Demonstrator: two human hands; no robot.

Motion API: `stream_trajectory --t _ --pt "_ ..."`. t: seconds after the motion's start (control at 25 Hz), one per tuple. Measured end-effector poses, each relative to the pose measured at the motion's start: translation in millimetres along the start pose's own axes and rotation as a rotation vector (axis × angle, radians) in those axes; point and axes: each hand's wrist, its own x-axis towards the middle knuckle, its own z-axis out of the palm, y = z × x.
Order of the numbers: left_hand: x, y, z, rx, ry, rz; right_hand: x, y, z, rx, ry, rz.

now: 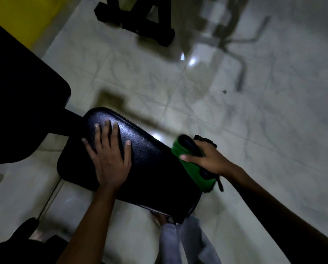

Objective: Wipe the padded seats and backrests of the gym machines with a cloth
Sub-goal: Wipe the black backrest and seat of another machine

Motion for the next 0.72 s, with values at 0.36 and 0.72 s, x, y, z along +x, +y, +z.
stream_trajectory --t 0.36,0.72 --pt "-6.6 1.0 -7.8 0.078 -0.17 0.564 9.1 8.8 8.1 0.105 0.08 0.002" --pt "-8.1 0.4 -7.4 0.098 -0.168 0.604 -60.7 48.6 44.0 0.491 0.527 0.194"
